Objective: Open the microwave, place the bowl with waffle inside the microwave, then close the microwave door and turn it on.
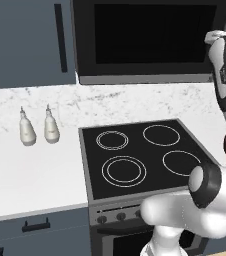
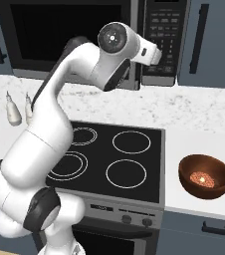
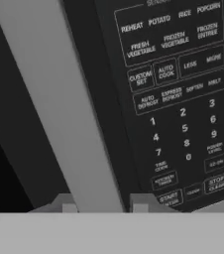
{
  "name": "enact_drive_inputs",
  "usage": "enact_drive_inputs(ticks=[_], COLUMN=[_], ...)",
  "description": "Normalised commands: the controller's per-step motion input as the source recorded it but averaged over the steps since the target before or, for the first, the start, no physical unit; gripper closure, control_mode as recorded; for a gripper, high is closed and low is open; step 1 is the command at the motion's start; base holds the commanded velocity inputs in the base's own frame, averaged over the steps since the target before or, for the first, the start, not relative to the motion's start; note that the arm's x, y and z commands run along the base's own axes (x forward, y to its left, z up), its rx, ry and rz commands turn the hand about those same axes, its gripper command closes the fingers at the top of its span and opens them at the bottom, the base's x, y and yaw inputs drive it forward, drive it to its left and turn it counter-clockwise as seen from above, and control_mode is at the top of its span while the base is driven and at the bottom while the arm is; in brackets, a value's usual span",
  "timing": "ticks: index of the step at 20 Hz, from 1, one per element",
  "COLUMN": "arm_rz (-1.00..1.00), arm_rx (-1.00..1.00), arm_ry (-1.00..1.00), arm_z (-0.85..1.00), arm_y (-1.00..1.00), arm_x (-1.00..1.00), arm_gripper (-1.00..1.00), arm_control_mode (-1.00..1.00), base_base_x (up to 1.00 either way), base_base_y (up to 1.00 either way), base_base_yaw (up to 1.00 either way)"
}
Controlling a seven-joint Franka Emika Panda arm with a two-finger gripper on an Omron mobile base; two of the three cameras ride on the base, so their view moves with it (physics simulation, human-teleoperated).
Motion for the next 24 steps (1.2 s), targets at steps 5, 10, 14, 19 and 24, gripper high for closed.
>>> enact_drive_inputs(ticks=[5,10,14,19,24], arm_rz=[-0.15,-0.04,-0.05,-0.08,-0.13], arm_rx=[-0.02,-0.05,-0.08,-0.14,-0.13], arm_ry=[0.05,0.0,0.0,0.0,0.0], arm_z=[0.0,-0.04,0.0,-0.07,-0.06], arm_y=[0.03,0.31,0.59,0.75,0.8], arm_x=[-1.0,-1.0,-1.0,-1.0,-1.0], arm_gripper=[1.0,1.0,1.0,1.0,1.0], arm_control_mode=[-1.0,-1.0,-1.0,-1.0,-1.0], base_base_x=[0.0,0.0,0.0,0.0,0.0], base_base_y=[0.0,0.0,0.0,0.0,0.0], base_base_yaw=[0.0,0.0,0.0,0.0,0.0])
